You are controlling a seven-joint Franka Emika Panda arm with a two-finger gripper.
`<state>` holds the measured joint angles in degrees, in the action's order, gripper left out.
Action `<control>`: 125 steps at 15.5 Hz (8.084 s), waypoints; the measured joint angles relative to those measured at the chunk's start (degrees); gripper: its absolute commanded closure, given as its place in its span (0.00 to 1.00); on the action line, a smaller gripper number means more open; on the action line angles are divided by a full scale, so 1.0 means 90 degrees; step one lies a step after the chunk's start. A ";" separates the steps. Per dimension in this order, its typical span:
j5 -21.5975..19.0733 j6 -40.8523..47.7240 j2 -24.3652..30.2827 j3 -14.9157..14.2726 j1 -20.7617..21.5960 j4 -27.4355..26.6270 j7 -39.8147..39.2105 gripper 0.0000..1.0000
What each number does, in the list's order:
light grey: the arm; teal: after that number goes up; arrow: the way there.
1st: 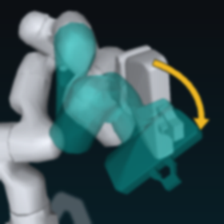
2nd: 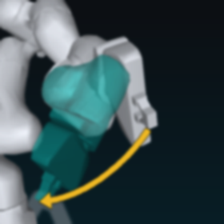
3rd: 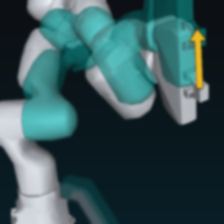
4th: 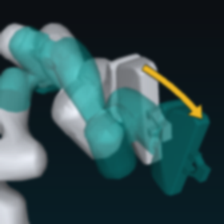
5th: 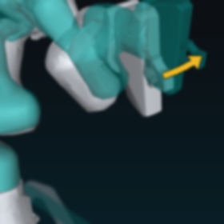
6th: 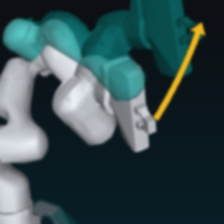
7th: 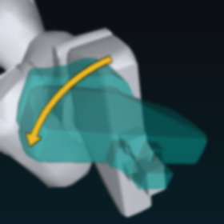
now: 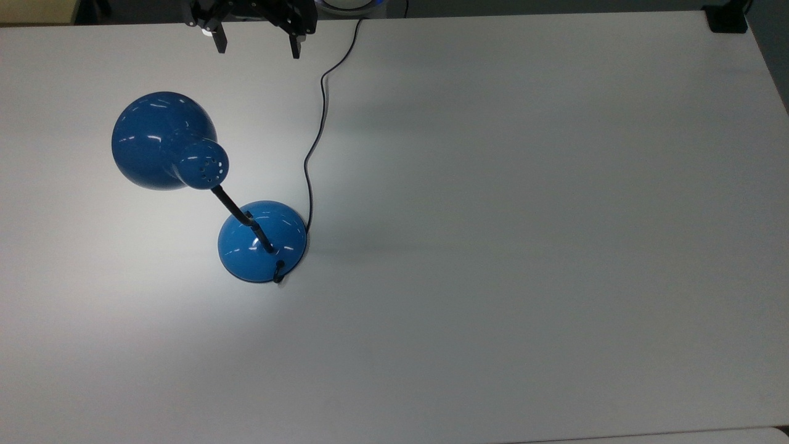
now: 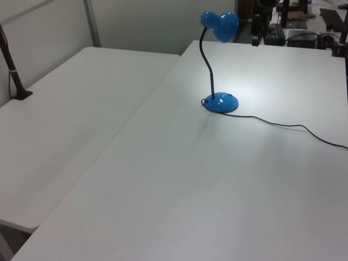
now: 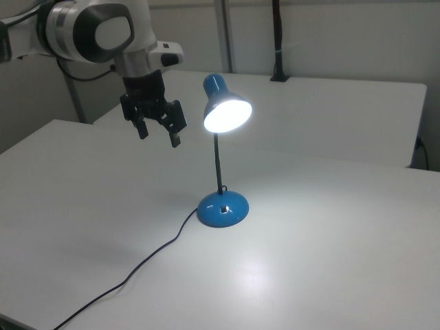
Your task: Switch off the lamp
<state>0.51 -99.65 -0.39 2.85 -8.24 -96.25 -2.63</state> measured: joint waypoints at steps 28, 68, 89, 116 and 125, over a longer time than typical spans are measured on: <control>-0.0230 -0.2558 -0.0648 -0.0105 -0.0510 -0.1619 -0.2658 1.00; -0.0522 -0.5929 -0.2123 -0.0134 -0.0502 -0.1915 -0.1153 1.00; -0.0521 -0.5190 -0.2007 -0.0115 -0.0468 -0.1910 -0.1203 1.00; -0.0791 -0.2926 -0.1633 -0.0118 -0.0555 -0.1763 -0.1987 0.97; -0.0735 0.0521 -0.0184 -0.0176 -0.0666 -0.0437 -0.2139 0.00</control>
<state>-6.10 -94.96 -2.05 1.26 -14.24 -100.18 -21.88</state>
